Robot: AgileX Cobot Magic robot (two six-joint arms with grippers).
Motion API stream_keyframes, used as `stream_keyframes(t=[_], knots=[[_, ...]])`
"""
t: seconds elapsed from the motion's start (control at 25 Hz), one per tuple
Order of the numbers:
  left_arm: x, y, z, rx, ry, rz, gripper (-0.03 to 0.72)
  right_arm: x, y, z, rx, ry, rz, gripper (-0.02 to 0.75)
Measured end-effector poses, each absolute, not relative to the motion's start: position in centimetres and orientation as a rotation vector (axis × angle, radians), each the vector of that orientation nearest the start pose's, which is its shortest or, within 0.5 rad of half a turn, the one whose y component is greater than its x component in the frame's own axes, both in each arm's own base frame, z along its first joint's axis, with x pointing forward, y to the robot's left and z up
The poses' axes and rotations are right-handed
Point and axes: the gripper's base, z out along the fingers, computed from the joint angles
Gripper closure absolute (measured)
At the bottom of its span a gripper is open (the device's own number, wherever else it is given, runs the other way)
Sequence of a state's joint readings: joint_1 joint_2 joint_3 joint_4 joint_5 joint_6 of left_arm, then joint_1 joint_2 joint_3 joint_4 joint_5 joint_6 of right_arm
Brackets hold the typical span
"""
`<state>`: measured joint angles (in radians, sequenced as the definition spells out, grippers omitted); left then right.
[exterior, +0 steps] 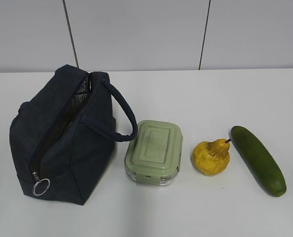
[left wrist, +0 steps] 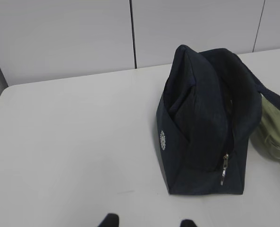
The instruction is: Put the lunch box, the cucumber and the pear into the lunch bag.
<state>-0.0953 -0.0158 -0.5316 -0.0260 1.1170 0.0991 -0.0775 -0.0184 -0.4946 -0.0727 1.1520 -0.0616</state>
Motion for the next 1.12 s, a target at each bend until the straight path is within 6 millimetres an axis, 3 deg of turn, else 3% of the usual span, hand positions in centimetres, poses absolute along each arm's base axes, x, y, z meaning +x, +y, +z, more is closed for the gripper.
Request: stream_keyframes(t=[1.12], knots=[[-1.37,-0.08,28.12,0.202,2.043,-0.029,0.447,-1.17,-0.52,26.86,0.025,2.125,-0.170,0.293]])
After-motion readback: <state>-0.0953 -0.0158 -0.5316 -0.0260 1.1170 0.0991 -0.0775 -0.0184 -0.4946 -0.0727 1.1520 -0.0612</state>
